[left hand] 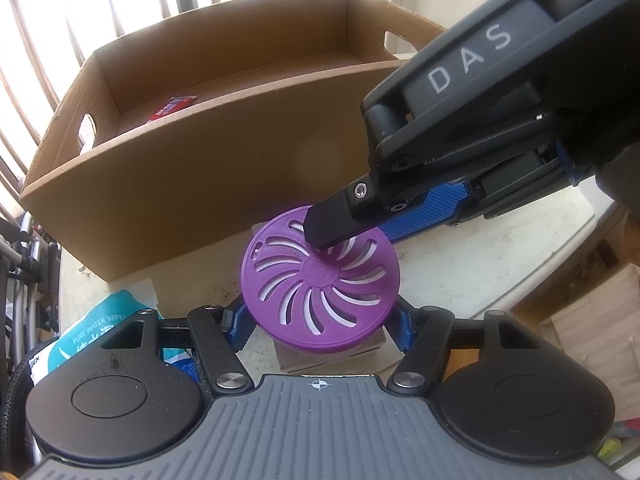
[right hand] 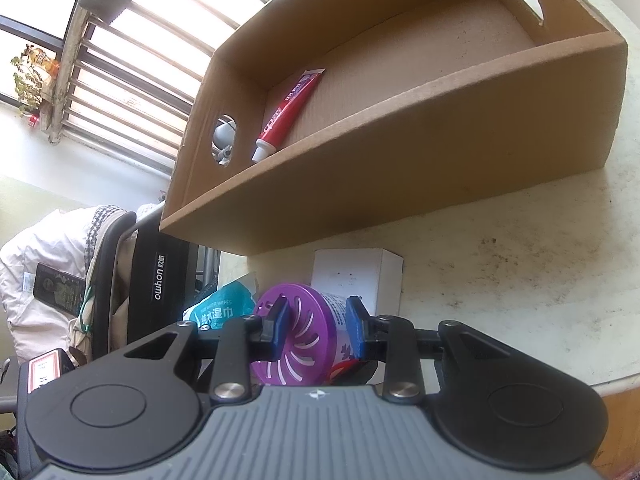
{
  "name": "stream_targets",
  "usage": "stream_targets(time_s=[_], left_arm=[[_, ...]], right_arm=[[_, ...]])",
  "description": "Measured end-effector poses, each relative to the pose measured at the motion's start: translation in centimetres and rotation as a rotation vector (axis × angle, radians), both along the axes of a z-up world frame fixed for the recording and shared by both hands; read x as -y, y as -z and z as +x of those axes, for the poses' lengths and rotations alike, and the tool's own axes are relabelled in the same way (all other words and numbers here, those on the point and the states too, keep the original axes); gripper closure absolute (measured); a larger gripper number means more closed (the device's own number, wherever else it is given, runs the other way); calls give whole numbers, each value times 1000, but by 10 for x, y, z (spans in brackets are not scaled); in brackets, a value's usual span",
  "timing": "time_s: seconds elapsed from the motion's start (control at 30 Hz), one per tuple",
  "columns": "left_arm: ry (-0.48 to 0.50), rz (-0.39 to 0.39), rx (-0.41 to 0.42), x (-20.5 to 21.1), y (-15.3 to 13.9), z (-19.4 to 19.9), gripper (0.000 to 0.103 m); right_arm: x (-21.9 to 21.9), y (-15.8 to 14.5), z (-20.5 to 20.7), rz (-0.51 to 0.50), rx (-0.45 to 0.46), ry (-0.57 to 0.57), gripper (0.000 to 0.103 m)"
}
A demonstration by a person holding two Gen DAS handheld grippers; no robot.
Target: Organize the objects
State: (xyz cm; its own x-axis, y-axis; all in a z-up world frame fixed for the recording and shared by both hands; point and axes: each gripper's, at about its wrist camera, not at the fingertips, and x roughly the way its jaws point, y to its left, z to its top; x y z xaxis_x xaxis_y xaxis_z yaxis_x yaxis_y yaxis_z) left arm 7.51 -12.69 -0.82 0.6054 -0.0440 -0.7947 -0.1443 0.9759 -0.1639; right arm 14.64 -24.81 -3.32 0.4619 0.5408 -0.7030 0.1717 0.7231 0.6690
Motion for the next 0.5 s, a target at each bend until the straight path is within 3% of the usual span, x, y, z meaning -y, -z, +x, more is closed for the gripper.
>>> stream_targets(time_s=[0.2, 0.5], left_arm=[[-3, 4, 2, 3, -1, -1, 38], [-4, 0, -4, 5, -5, -3, 38]], right_arm=[[2, 3, -1, 27, -14, -3, 60], [-2, 1, -6, -9, 3, -27, 60]])
